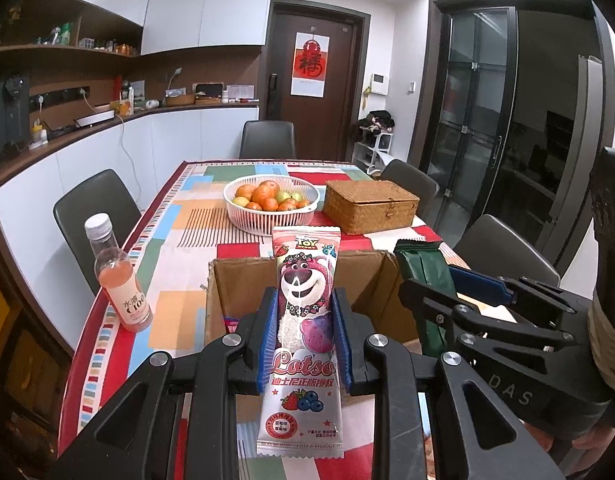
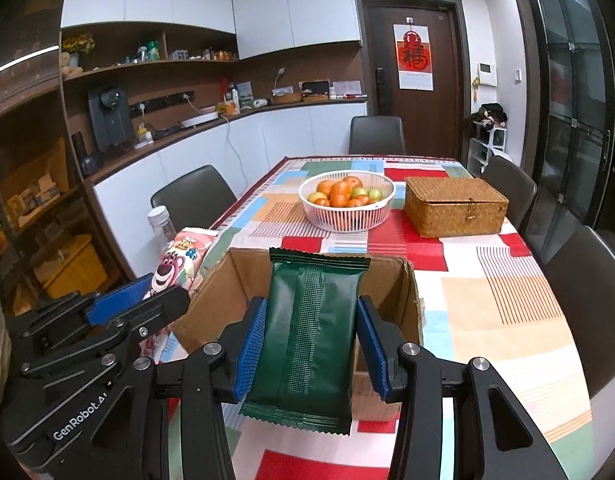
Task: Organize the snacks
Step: 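Carry the lollipop and green bar over the box and release both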
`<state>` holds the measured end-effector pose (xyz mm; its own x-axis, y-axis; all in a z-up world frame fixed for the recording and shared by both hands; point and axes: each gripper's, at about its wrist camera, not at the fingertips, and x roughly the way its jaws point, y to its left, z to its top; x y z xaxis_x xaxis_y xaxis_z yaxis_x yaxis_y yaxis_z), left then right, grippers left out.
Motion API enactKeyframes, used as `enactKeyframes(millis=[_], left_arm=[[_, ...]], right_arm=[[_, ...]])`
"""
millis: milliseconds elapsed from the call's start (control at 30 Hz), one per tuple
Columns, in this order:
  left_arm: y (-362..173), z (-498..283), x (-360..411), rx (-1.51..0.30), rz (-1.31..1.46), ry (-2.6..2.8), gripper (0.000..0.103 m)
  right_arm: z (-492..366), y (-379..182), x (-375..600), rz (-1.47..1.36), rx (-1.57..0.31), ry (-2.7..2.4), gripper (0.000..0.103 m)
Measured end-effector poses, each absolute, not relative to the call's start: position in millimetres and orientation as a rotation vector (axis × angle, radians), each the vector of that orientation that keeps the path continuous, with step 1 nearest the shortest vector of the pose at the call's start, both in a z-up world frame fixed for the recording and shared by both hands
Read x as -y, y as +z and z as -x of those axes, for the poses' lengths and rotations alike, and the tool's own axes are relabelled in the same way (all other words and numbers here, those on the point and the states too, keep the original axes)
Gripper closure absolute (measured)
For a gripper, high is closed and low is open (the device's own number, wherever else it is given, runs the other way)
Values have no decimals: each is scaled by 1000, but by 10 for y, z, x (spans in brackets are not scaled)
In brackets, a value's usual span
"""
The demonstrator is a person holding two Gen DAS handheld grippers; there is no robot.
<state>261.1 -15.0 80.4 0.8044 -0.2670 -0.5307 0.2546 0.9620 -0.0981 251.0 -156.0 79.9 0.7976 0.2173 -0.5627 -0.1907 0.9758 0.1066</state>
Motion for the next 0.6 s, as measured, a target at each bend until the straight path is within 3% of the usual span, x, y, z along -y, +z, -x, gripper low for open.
enactKeyframes(millis=[500,600], left_arm=[[682,-3217,232,-635,-23,-239,76],[668,-3292,254,-643,-39,-223,64]], right_arm=[[-3026,728,1614,-43,-659,180,57],[-3130,698,1649,-61,-674,162,56]])
